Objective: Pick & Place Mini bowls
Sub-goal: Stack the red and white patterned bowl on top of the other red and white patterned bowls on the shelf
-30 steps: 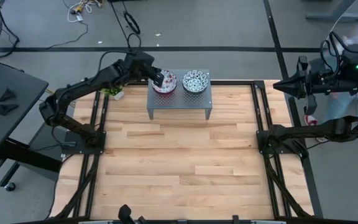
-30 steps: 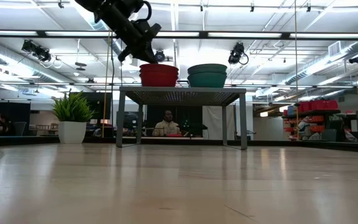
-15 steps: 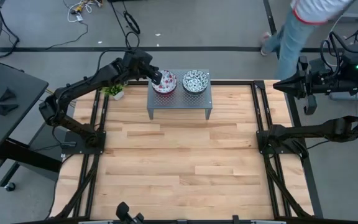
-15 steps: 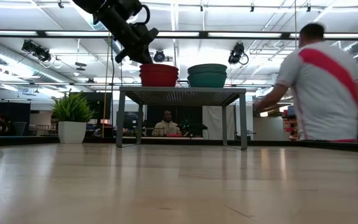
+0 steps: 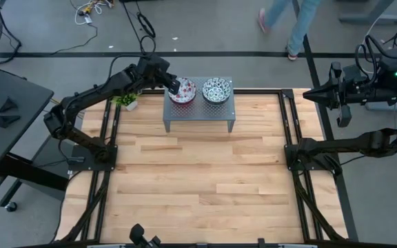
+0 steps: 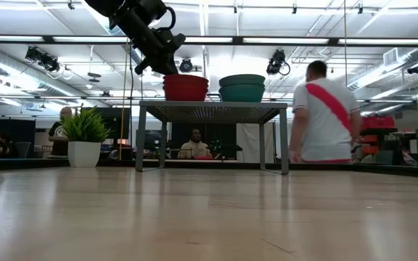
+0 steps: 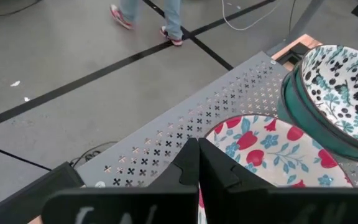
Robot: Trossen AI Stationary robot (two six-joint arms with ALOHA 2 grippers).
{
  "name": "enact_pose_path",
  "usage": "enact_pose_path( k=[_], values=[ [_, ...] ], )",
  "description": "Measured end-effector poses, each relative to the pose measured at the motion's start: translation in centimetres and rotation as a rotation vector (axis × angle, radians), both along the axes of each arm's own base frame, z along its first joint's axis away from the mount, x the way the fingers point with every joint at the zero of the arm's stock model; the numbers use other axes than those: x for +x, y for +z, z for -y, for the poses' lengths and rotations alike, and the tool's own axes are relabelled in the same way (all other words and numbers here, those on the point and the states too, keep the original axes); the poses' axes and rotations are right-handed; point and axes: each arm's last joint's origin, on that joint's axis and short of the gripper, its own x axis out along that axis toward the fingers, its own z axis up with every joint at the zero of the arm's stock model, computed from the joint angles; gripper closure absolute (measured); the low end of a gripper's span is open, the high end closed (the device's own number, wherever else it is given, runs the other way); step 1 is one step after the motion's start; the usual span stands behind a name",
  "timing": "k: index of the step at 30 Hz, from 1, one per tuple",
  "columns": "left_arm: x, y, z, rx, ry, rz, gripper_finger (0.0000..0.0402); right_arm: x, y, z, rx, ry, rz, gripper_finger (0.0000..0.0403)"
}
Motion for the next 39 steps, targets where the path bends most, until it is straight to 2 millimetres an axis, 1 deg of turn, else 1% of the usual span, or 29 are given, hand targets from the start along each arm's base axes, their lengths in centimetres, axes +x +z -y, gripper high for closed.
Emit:
enact_pose_path(
  k=[7,14,19,26,29,34,39],
  values=[
    [0.0,0.0,0.0,0.001,0.001,-0.003,0.0401,0.0,0.0,0.0,0.000,0.000,0.000,0.0378],
    [0.0,-0.2,-0.5,0.011,0.000,-0.004,0.0401,0.0,0.0,0.0,0.000,0.000,0.000,0.0378],
    [0.1,-0.2,-0.4,0.011,-0.014,0.002,0.0401,0.0,0.0,0.0,0.000,0.000,0.000,0.0378],
    [0.5,0.2,-0.3,0.028,-0.061,0.046,0.0401,0.0,0.0,0.0,0.000,0.000,0.000,0.0378],
    [0.8,-0.2,-0.5,0.023,-0.089,0.042,0.0401,0.0,0.0,0.0,0.000,0.000,0.000,0.0378],
    [1.6,-0.7,-0.5,0.027,-0.088,0.036,0.0401,0.0,0.0,0.0,0.000,0.000,0.001,0.0378],
    [1.9,-0.6,-0.5,0.045,-0.070,0.053,0.0401,0.0,0.0,0.0,0.000,0.000,0.000,0.0378]
  ],
)
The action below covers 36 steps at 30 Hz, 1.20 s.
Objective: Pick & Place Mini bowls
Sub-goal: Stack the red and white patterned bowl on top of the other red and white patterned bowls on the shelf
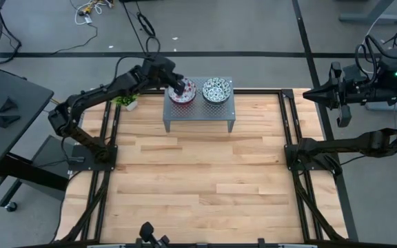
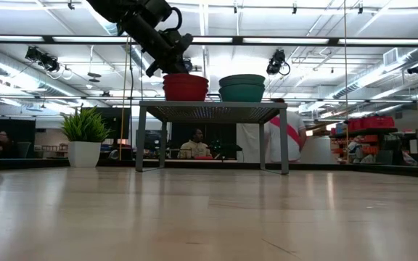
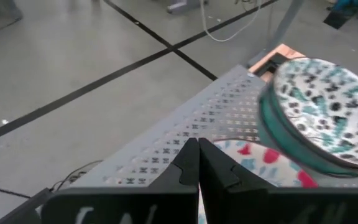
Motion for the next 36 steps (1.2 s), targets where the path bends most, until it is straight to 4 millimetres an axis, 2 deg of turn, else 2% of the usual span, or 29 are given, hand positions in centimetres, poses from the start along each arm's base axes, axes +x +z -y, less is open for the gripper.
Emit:
enact_pose_path(
  k=[8,13,21,29,36],
  values=[
    [-0.2,-0.2,-0.1,0.012,0.028,-0.034,0.0401,0.0,0.0,0.0,0.000,0.000,0.000,0.0378],
    [0.0,-1.1,-0.1,-0.030,0.018,-0.079,0.0401,0.0,0.0,0.0,0.000,0.000,0.000,0.0378],
    [0.2,-0.7,-0.1,0.003,0.036,-0.067,0.0401,0.0,0.0,0.0,0.000,0.000,0.000,0.0378],
    [0.9,1.7,0.6,0.044,0.000,-0.022,0.0401,0.0,0.0,0.0,0.000,0.000,0.000,0.0378],
    [0.8,3.0,3.1,0.039,-0.048,-0.032,0.0401,0.0,0.0,0.0,0.000,0.000,0.000,0.0378]
  ],
)
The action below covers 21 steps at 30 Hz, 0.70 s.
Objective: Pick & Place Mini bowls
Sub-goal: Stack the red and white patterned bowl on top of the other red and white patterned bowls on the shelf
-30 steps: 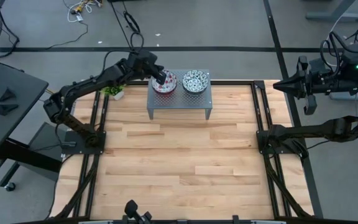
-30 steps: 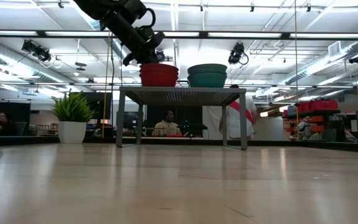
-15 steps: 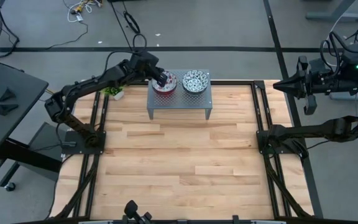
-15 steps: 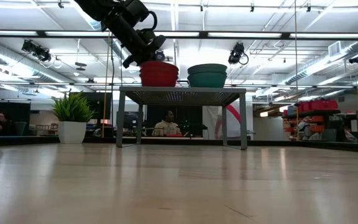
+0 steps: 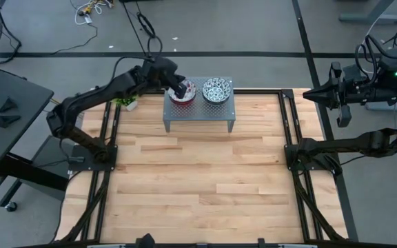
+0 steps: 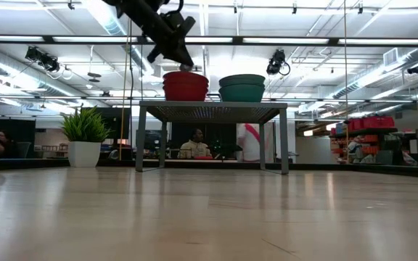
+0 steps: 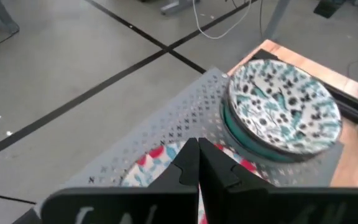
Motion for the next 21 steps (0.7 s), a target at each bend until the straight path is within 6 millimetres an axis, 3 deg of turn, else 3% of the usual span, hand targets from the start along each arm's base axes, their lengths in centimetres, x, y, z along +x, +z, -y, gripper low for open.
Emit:
enact_pose_path(
  k=[13,21],
  values=[
    [0.1,-0.1,2.2,0.027,0.036,-0.068,0.0401,0.0,0.0,0.0,0.000,0.000,0.001,0.0378],
    [-1.3,-1.0,3.8,0.051,0.014,-0.015,0.0401,0.0,0.0,0.0,0.000,0.001,0.000,0.0378]
  ],
)
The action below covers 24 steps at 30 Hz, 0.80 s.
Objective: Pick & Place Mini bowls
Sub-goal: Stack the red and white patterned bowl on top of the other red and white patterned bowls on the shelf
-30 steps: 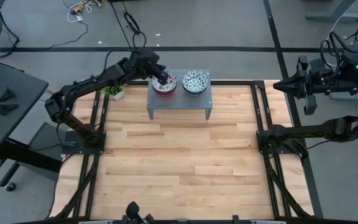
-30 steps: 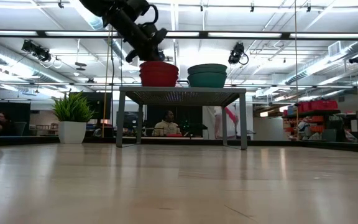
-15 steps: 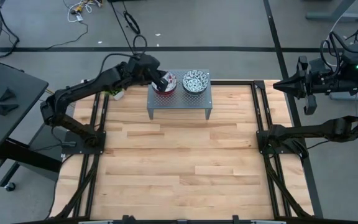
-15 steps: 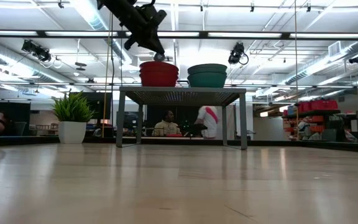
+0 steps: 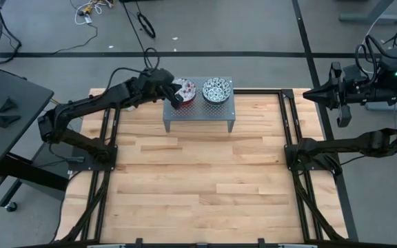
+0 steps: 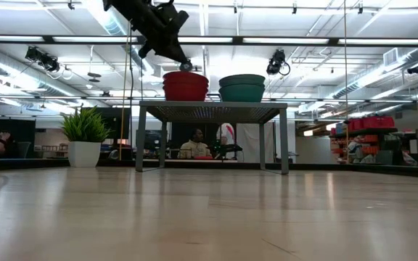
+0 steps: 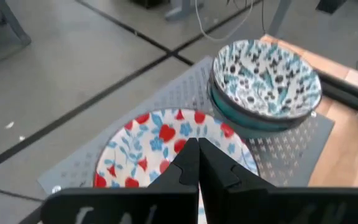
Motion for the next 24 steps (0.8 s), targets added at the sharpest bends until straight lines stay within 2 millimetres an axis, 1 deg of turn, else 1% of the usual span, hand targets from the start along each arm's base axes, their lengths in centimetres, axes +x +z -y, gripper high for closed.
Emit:
enact_pose_path(
  k=[4,13,24],
  values=[
    [-0.4,-0.2,0.5,0.012,-0.006,0.039,0.0401,0.0,0.0,0.0,0.000,-0.001,0.000,0.0378],
    [-0.8,-1.7,0.9,0.003,-0.009,0.001,0.0401,0.0,0.0,0.0,0.000,0.000,0.001,0.0378],
    [-1.1,-1.5,1.0,0.035,-0.004,-0.004,0.0401,0.0,0.0,0.0,0.000,0.000,0.000,0.0378]
  ],
)
